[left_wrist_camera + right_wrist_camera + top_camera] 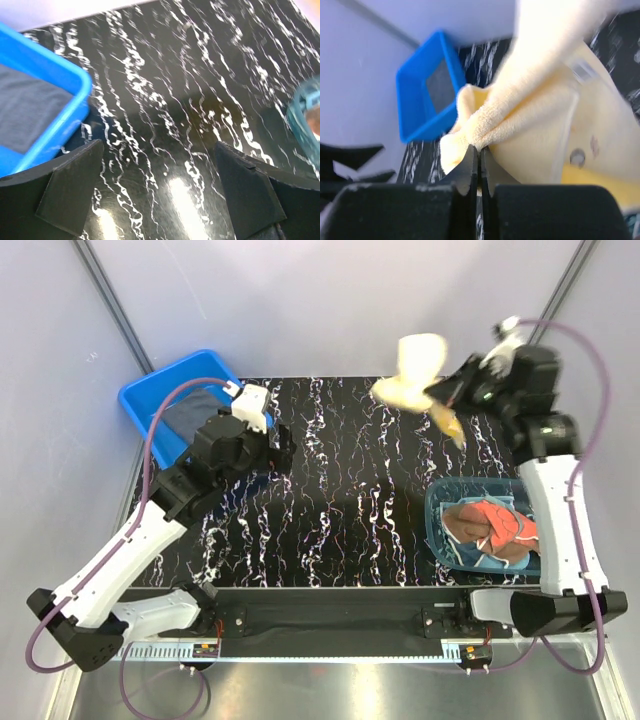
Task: Fold and stack the towels
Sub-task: Move the towel to the center of the board, then flatten out the crumpled towel
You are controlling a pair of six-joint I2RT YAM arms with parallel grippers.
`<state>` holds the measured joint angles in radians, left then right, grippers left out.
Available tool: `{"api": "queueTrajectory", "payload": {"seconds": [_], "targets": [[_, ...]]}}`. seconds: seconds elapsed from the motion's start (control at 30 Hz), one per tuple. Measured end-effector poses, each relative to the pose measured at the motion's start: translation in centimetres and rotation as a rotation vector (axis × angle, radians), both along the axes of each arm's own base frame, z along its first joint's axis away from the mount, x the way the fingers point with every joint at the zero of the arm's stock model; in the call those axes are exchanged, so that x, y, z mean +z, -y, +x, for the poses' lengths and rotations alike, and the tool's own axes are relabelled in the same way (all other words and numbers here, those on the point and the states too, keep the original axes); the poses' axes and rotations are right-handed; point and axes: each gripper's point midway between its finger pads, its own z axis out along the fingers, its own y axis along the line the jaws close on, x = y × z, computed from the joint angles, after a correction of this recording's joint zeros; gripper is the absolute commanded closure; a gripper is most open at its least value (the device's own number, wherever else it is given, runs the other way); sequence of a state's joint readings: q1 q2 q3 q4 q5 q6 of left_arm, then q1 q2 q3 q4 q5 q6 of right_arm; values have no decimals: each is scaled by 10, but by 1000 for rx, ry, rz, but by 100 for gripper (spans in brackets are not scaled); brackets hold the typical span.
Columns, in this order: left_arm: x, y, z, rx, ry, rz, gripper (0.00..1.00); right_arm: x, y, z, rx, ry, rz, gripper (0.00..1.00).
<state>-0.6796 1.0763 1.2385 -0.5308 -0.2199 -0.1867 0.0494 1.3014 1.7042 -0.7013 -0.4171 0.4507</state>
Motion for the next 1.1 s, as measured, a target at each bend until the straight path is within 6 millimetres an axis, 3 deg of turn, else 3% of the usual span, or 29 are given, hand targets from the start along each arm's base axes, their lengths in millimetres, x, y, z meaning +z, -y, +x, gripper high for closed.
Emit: {"api": "queueTrajectory", "payload": {"seconds": [0.07,0.13,0.17,0.23,0.33,0.4,0.47,0.57,0.63,0.73,0.87,1.0,1.1], "targets": [[6,-7,3,38,11,-1,3,-45,-28,-4,88,-77,7,87],[4,-13,5,63,7,8,6,-107,-50,-12,154,-209,6,76],[1,-16,5,76,0,11,6,-146,-60,-20,183,-294,1,64],[-8,-20,4,89,-16,18,7,-231,-78,-48,249,-492,-33,56],[-35,-26,0,102,-74,48,8,-298,-100,-94,356,-698,-120,50],[-53,-24,-2,98,-123,63,11,-314,-105,-109,392,-755,-172,46],[-72,-19,-2,90,-180,80,13,-310,-101,-102,368,-736,-211,44],[-99,-5,4,73,-264,95,15,-284,-100,-65,298,-618,-254,43],[-119,5,9,62,-319,106,15,-265,-102,-29,251,-517,-278,44],[-148,15,18,63,-394,141,17,-259,-111,20,229,-434,-322,45],[-176,31,34,52,-457,158,23,-294,-118,73,233,-435,-415,46],[-197,47,46,25,-493,148,27,-343,-106,96,253,-521,-477,47],[-214,61,52,-11,-515,130,32,-369,-88,108,251,-576,-483,46]]}}
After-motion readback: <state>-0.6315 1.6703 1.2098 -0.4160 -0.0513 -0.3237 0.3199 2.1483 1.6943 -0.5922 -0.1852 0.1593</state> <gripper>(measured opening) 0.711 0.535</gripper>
